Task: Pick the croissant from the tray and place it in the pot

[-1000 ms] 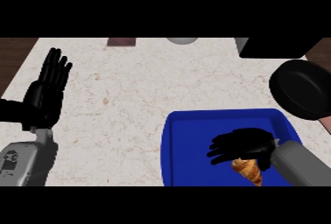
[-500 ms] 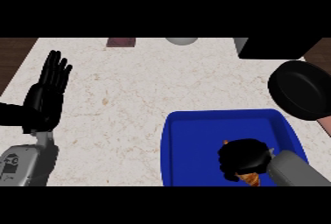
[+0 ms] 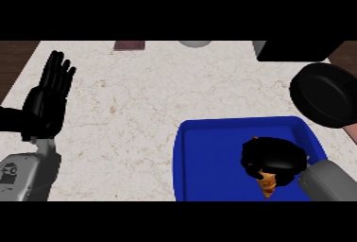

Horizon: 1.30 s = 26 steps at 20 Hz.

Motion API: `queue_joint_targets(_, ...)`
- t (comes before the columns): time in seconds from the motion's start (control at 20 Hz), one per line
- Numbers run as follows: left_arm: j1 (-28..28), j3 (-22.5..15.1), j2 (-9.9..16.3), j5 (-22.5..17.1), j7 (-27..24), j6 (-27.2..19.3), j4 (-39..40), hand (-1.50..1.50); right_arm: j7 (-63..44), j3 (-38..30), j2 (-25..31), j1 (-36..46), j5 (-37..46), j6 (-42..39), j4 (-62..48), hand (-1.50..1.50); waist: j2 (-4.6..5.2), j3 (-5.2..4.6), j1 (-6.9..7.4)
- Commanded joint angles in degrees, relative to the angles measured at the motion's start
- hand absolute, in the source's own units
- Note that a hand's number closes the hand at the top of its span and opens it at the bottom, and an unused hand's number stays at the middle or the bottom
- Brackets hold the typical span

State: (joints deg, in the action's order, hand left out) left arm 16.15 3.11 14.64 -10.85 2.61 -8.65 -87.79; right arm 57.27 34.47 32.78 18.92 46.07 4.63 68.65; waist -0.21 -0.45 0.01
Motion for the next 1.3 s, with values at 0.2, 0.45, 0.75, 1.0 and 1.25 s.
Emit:
queue_joint_targets(0.2,0.1,-0.1,0.1,0.2,-0.3,0.0,-0.6,0.0,-32.2,-19.5,-6.4,6.3,-7.0,2.1,-10.7,1.5,1.2,0.06,-0.09)
queue_joint_targets(0.45,0.3,-0.2,0.3,0.3,-0.3,0.3,-0.4,0.0,-52.1,-28.8,-7.2,12.5,-5.9,9.8,-14.7,1.5,0.97,-0.37,1.02)
queue_joint_targets(0.75,1.1,-1.5,-0.3,0.5,-0.5,0.8,-0.8,0.0,-76.2,-36.1,-5.4,21.8,1.1,20.9,-18.5,1.5,0.83,-0.48,3.26)
queue_joint_targets(1.0,1.5,-2.7,-1.3,0.6,-0.1,1.0,-0.1,0.0,-96.6,-37.0,-2.1,29.9,13.4,26.2,-22.7,1.5,1.04,-0.49,4.35)
queue_joint_targets(1.25,1.7,-2.7,-0.7,0.7,0.2,1.5,0.3,0.0,-118.3,-35.1,-2.1,38.1,27.0,24.1,-28.8,1.5,0.97,-0.12,4.82)
